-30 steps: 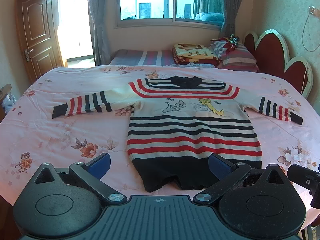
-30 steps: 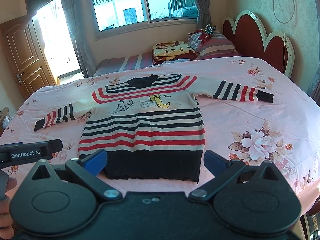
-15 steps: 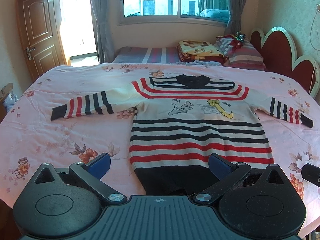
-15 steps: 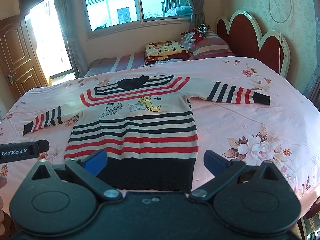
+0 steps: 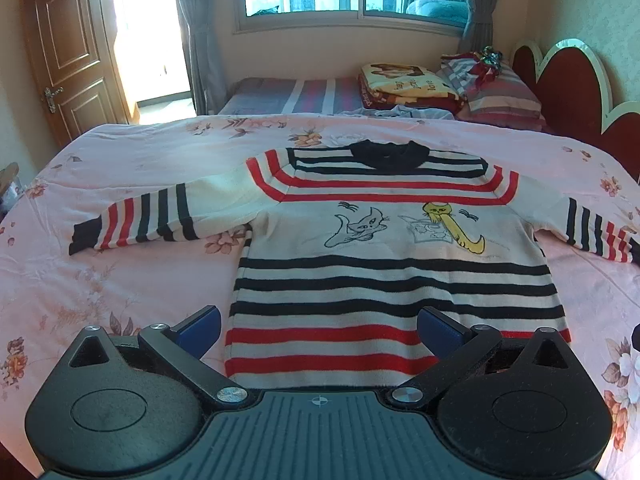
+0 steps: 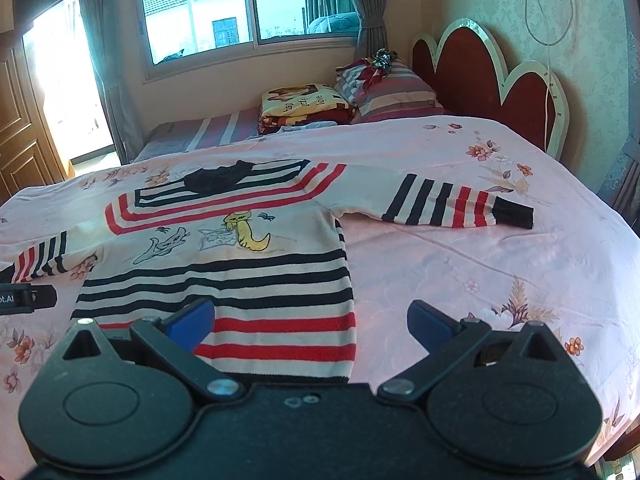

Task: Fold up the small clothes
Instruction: 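Move the right tool to the sweater sleeve's black cuff and grasp it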

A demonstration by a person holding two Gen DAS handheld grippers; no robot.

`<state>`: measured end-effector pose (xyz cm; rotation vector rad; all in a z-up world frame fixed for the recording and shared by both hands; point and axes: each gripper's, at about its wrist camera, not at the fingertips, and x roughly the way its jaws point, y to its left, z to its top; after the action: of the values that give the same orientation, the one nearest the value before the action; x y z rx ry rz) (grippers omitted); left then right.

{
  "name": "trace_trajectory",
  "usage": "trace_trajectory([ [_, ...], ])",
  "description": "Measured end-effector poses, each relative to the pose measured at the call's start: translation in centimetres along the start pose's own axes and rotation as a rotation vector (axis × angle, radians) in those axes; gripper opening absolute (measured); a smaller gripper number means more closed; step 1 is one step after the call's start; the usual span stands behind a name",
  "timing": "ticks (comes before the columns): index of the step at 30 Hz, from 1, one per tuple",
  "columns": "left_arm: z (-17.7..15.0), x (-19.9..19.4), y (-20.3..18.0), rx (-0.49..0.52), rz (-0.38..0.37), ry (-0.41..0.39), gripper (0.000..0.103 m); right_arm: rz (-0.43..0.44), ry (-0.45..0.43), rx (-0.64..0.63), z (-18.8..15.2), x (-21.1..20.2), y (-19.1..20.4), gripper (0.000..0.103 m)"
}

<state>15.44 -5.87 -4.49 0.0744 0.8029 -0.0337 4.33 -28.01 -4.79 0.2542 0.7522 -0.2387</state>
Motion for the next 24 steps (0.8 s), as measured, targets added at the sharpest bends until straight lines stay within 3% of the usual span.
trace_trajectory([
  [13, 4.6, 7.9, -4.9, -0.023, -0.008, 0.063, 0.103, -0.05, 0.002, 0.002, 5.3, 9.3, -5.5, 0.102],
  [24, 6.4, 14.8, -8.9, 0.02, 0.018, 0.12, 0.103, -0.102, 0.063, 0.13, 8.5, 18.0, -12.7, 0.08],
])
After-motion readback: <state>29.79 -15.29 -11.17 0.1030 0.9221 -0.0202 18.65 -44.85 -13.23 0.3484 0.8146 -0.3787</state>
